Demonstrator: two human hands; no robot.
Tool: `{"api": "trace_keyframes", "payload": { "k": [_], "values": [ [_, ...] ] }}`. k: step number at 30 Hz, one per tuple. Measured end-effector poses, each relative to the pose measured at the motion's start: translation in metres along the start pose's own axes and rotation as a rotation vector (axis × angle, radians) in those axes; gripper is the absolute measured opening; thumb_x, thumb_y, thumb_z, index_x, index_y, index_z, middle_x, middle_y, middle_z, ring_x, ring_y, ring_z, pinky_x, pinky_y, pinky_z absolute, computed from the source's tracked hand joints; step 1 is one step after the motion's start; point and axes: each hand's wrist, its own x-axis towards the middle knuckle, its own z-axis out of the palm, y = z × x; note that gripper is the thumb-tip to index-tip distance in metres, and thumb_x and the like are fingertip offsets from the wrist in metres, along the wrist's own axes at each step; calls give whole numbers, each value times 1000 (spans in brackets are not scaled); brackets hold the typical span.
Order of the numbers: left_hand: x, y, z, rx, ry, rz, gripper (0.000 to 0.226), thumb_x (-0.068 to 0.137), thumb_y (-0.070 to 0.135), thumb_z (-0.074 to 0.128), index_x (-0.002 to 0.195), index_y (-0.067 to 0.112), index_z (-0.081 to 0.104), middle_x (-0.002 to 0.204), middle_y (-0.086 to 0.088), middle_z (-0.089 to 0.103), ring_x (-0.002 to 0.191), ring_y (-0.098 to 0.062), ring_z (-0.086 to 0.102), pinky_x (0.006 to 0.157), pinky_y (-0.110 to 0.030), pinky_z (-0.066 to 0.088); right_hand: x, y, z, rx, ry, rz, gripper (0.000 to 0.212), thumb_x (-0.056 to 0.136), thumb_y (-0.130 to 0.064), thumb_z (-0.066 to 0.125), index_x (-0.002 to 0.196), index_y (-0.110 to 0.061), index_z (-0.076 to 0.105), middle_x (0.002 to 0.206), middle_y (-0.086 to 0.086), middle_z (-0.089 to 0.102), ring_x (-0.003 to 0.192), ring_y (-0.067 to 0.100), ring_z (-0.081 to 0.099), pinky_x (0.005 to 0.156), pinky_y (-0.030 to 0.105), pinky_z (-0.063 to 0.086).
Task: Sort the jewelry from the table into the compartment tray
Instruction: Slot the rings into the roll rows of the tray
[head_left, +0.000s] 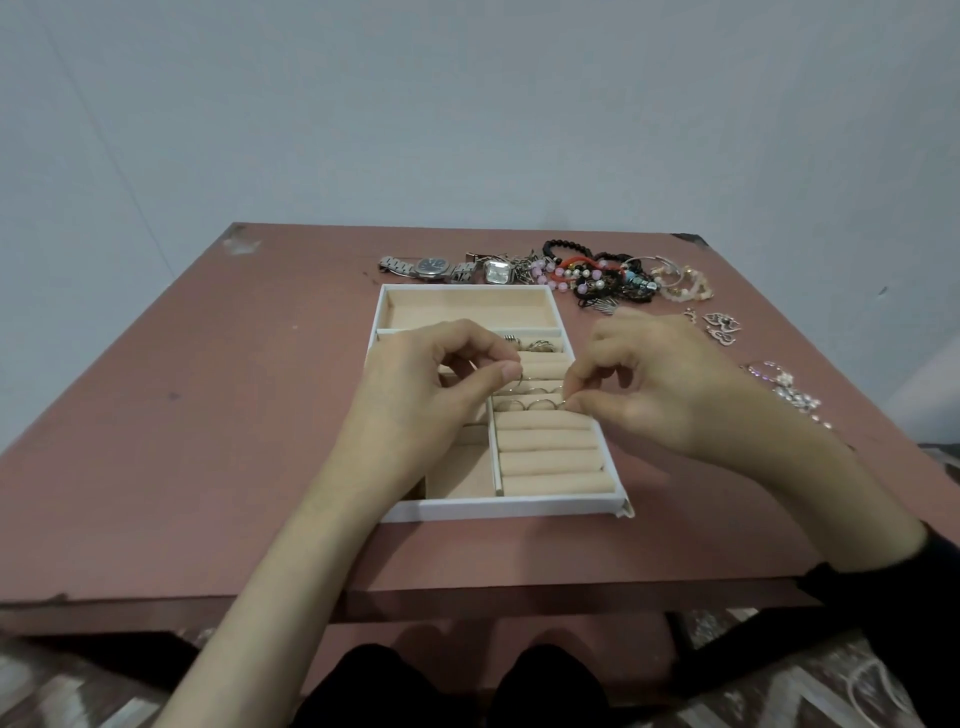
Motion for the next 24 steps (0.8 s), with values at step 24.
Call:
{"api": "trace_keyframes", "payload": {
  "k": [24],
  "values": [
    [-1,1,1,173,-193,-21,6,72,23,78,72,27,74,74,9,67,73,-3,54,66,-15,42,4,24,23,503,364,303,7,84,-18,65,86,-20,71,72,3,57,64,8,44,61,18,38]
  ]
}}
